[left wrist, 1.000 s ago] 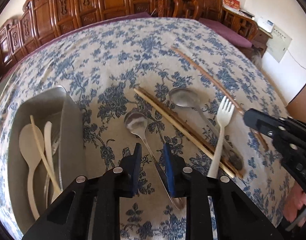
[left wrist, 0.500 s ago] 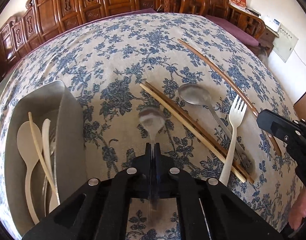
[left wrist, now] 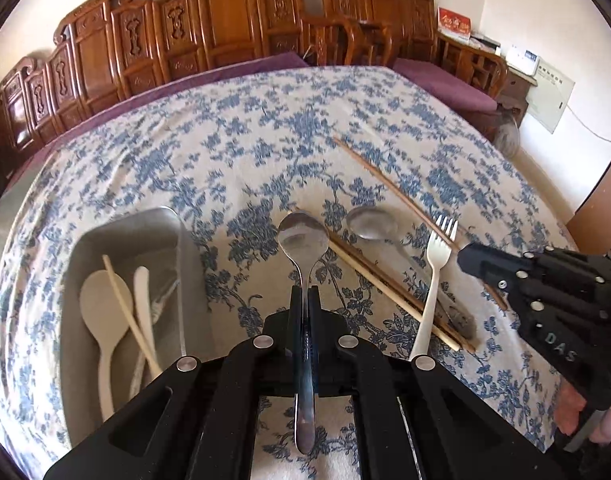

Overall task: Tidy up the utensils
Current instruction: 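Lower the metal spoon into the grey tray and open the left gripper while the right holds the chopstick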

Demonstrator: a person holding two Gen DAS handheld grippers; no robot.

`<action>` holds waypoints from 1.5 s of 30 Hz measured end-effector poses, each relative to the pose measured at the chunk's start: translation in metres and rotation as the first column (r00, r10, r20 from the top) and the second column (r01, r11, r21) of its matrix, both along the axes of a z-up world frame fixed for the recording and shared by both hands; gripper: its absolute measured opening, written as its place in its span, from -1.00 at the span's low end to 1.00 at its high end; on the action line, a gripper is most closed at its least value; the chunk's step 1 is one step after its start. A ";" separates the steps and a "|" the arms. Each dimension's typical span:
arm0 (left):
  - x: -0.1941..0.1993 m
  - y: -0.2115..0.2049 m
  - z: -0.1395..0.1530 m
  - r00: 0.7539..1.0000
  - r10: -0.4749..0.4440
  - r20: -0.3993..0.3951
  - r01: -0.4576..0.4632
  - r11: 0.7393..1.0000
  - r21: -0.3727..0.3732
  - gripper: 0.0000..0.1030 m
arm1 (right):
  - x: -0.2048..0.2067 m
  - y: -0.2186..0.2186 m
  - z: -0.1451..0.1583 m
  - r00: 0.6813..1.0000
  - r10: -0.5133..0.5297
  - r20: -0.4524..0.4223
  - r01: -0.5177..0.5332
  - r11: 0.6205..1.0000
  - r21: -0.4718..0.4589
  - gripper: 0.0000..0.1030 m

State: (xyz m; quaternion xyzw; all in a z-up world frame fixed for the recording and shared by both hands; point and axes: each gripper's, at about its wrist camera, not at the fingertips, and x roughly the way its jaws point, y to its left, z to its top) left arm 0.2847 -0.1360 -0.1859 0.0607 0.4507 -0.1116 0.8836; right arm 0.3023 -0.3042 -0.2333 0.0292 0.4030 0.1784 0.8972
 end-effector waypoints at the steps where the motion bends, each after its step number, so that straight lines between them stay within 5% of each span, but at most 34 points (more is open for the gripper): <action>1: -0.001 0.001 0.002 1.000 0.001 0.004 -0.001 1.000 -0.002 -0.95 | 0.000 0.001 0.001 1.000 0.003 0.001 -0.003 1.000 0.000 -0.88; 24: -0.026 0.070 0.045 0.993 0.080 0.090 -0.079 0.997 -0.020 -0.95 | -0.020 0.055 0.023 0.990 0.131 0.048 -0.132 0.991 0.012 -0.88; 45: 0.002 0.121 -0.019 0.986 0.164 -0.036 -0.162 0.985 0.063 -0.95 | -0.021 0.062 0.018 0.987 0.154 0.040 -0.153 0.988 -0.020 -0.88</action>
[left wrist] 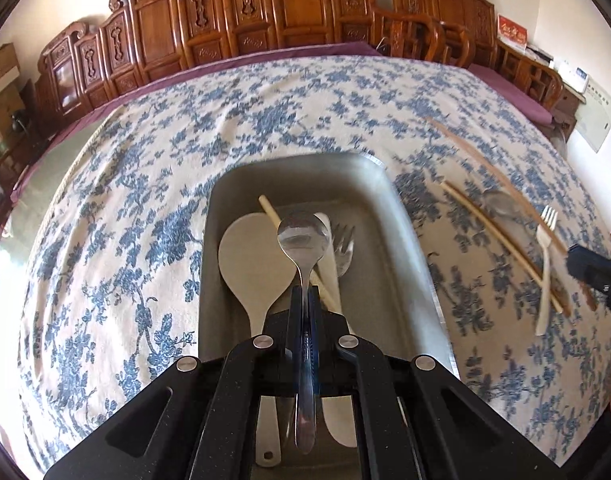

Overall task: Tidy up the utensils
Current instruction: 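Lower the metal spoon into the grey tray and open the left gripper while the right holds the chopstick, then lower the wooden chopstick into the grey tray and open the right gripper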

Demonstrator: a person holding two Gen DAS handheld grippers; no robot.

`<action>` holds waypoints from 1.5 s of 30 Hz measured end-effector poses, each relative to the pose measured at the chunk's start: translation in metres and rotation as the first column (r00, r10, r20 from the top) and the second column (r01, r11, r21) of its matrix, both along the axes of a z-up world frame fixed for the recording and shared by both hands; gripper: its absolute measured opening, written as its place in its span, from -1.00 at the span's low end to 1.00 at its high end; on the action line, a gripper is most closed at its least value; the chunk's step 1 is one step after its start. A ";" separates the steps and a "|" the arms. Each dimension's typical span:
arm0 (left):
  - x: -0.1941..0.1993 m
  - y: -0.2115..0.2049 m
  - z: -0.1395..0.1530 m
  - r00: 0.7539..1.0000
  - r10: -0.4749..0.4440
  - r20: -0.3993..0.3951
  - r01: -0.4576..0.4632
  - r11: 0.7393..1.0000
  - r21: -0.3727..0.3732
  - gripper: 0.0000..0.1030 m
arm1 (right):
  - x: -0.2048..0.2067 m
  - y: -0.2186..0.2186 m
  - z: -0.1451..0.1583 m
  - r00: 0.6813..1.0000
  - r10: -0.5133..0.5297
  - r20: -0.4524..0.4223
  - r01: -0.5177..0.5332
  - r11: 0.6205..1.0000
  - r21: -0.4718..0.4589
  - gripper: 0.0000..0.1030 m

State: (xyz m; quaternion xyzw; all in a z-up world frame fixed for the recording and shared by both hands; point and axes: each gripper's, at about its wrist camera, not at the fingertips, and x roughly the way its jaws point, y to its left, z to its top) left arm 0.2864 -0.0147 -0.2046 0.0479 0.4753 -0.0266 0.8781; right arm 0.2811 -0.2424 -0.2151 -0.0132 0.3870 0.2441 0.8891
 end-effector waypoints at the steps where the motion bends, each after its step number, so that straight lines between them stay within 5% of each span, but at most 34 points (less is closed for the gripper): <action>1: 0.001 0.001 -0.004 1.000 0.001 -0.007 -0.001 1.000 0.004 -0.95 | 0.000 0.000 0.000 1.000 0.001 -0.001 -0.001 1.000 -0.001 -0.88; 10: 0.007 0.003 -0.016 0.999 -0.001 -0.044 0.001 1.000 0.003 -0.94 | -0.003 0.005 0.001 1.000 0.011 -0.008 -0.011 1.000 0.010 -0.88; 27: -0.042 0.033 0.031 0.995 -0.008 0.094 0.009 1.000 -0.011 -0.67 | -0.031 0.057 0.010 0.993 0.120 0.012 -0.120 0.993 -0.015 -0.88; 45: -0.069 0.072 0.022 0.993 0.029 0.117 -0.020 0.997 -0.077 -0.65 | -0.038 0.092 0.010 0.992 0.121 -0.037 -0.123 0.991 -0.045 -0.88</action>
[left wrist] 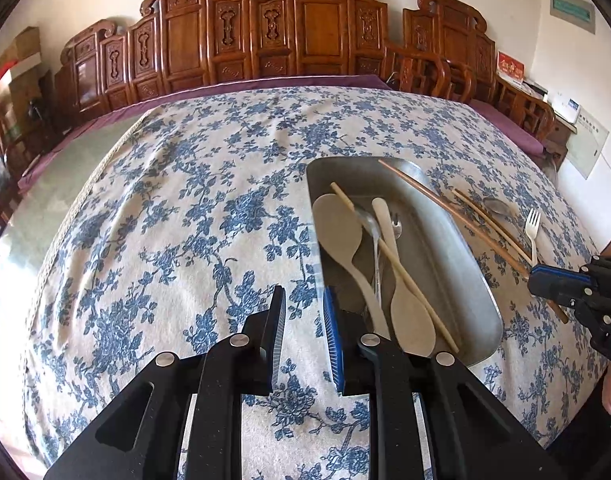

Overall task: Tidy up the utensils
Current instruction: 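Lower the wooden chopstick into the grey tray and open the right gripper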

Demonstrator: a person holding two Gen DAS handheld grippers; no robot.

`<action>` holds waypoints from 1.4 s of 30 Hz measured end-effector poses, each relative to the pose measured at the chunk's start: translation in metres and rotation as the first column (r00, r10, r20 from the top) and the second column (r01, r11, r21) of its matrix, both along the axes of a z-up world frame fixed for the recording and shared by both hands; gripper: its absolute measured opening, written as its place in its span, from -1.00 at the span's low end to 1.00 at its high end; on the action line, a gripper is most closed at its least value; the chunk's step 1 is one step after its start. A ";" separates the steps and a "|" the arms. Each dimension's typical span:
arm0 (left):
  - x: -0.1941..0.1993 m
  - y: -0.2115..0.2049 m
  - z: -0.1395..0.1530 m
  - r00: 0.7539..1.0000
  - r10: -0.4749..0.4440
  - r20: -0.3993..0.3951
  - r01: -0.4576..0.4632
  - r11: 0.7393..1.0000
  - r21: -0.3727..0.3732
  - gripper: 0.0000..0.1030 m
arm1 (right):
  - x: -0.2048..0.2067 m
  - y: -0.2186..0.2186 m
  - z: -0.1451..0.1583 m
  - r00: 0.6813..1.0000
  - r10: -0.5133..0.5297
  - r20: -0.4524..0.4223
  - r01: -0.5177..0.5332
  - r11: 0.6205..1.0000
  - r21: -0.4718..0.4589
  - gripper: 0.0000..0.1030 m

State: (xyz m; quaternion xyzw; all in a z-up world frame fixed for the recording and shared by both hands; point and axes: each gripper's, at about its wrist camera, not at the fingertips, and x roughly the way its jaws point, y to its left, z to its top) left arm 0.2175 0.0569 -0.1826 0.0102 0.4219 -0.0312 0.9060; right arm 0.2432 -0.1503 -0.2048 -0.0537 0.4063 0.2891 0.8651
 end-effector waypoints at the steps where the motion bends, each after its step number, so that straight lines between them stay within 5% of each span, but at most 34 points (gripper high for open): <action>1: -0.001 0.002 -0.001 1.000 0.000 -0.002 0.000 1.000 -0.004 -0.65 | 0.002 0.003 -0.001 1.000 0.000 -0.007 0.000 1.000 0.002 -0.88; 29: -0.014 0.014 0.013 0.999 0.014 0.050 -0.013 1.000 -0.021 -0.54 | 0.026 0.066 -0.029 0.994 0.005 -0.108 -0.004 1.000 0.009 -0.85; 42: -0.021 -0.014 0.025 0.996 -0.033 0.081 0.035 0.999 -0.026 -0.54 | 0.016 -0.005 0.007 0.998 -0.065 -0.008 0.065 0.998 0.019 -0.82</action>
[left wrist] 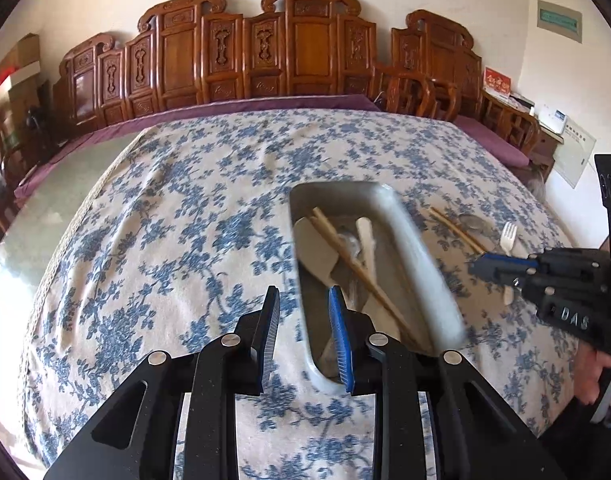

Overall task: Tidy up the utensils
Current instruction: 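Lower the wooden chopstick into the grey tray and open the right gripper, then grasp a white plastic fork from the pile with the right gripper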

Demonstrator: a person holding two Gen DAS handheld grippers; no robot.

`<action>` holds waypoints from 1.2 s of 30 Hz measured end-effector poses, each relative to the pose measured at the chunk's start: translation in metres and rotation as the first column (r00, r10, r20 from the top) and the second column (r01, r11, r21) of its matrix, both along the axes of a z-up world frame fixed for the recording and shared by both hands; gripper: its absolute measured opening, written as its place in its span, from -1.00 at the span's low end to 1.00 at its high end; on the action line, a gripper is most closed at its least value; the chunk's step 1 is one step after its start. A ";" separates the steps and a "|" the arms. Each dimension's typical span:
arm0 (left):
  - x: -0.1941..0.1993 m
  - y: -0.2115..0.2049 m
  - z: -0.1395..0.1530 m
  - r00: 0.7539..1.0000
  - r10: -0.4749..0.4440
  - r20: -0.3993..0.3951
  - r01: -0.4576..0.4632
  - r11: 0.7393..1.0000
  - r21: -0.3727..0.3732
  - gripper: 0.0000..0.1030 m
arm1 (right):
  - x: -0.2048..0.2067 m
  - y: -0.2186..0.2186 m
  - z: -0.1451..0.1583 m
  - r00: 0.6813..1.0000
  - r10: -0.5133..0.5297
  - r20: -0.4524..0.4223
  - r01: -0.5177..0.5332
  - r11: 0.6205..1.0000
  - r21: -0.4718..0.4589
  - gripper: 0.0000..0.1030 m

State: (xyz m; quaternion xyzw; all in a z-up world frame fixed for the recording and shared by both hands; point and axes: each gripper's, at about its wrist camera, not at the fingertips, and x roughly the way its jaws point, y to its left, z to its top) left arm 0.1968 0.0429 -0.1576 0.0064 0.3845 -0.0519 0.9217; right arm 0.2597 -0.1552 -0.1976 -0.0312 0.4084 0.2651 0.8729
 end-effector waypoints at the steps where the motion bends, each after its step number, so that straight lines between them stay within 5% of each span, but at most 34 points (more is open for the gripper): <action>1: -0.001 -0.003 0.001 1.000 -0.004 0.003 0.004 1.000 -0.002 -0.53 | 0.000 -0.009 0.001 1.000 -0.016 0.008 0.016 1.000 -0.008 -0.77; 5: -0.007 -0.019 0.008 1.000 -0.026 0.011 0.026 1.000 -0.006 -0.49 | 0.002 -0.060 0.006 0.990 -0.131 0.050 0.134 0.990 -0.044 -0.37; 16: -0.020 -0.055 0.014 0.996 -0.084 0.018 0.084 0.996 -0.004 -0.20 | 0.023 -0.147 -0.025 0.946 -0.323 -0.007 0.323 0.946 -0.034 -0.37; 22: -0.023 -0.068 0.013 0.996 -0.091 0.013 0.091 0.996 0.000 -0.19 | 0.043 -0.152 -0.056 0.928 -0.360 -0.098 0.360 0.933 -0.019 -0.37; 36: -0.023 -0.089 0.004 0.993 -0.118 -0.011 0.119 0.993 0.016 -0.19 | 0.062 -0.142 -0.073 0.913 -0.381 -0.149 0.383 0.924 -0.016 -0.37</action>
